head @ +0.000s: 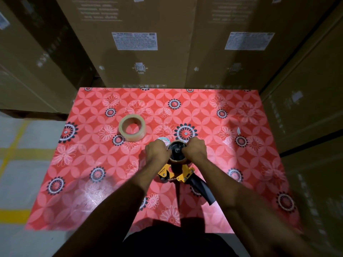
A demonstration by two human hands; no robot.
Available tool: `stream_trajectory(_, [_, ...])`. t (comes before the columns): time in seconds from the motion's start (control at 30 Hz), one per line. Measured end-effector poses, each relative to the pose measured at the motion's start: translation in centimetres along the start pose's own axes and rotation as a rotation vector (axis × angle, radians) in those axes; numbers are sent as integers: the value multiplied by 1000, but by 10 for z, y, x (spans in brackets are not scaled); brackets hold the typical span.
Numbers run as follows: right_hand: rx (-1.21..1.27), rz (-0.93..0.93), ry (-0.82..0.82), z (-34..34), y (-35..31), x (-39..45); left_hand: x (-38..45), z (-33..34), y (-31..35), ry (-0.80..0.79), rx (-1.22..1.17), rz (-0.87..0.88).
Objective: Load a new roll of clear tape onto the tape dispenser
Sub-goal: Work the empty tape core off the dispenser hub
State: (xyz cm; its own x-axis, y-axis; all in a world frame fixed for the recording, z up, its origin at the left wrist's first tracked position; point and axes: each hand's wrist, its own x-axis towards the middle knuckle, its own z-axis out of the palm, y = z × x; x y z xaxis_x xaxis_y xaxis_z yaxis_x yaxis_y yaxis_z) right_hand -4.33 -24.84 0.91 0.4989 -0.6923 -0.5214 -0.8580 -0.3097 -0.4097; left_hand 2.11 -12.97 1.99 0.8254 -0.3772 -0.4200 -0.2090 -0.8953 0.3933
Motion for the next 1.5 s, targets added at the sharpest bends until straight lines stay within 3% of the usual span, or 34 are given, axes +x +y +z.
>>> stream_trajectory(0.33, [-62, -28, 4, 1, -4, -8, -1, 7, 10, 53, 119, -11])
stream_trajectory(0.47, [-61, -49, -8, 3, -8, -8, 0, 14, 13, -43, 167, -29])
stream_trajectory(0.9, [5, -45, 68, 1, -5, -19, -7, 9, 16, 43, 62, -84])
stream_trajectory(1.0, [109, -60, 93, 7, 5, -22, -2, 16, -3, 29, -48, -69])
stream_trajectory(1.13, [585, -67, 52, 26, 38, -32, 1, 31, -38, -142, -426, -50])
stream_trajectory(1.2, [706, -76, 27, 39, 49, -34, 21, 57, -60, -127, -620, -144])
stream_trajectory(1.3, [816, -81, 3, 45, 57, -35, 58, 99, -85, -97, -682, -235])
stream_trajectory(1.5, [883, -201, -4, 48, 71, -34, -1, 33, -34, -190, -899, -205])
